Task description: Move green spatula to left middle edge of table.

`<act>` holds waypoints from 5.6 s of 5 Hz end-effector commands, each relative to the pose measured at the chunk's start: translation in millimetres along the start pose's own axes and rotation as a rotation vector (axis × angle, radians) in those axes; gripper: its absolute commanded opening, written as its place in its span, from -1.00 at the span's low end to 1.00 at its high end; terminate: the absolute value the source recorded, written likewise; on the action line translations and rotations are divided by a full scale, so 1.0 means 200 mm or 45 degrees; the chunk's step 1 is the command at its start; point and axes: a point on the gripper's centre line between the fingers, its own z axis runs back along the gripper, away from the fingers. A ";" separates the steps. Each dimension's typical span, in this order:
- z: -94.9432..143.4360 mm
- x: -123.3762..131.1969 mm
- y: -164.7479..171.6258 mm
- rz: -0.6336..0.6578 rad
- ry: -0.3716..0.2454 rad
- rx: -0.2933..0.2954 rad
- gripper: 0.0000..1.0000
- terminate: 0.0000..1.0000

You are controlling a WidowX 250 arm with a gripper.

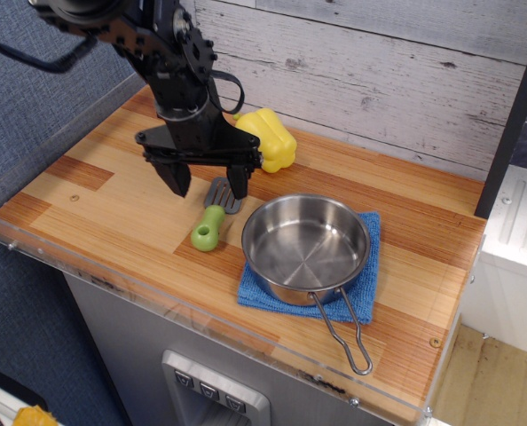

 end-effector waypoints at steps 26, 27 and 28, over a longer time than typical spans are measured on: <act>0.23 0.14 0.51 0.293 -0.010 0.057 1.00 -1.00; 0.30 0.18 0.49 0.306 -0.041 0.053 1.00 -1.00; 0.35 0.21 0.42 0.274 -0.051 0.032 1.00 -1.00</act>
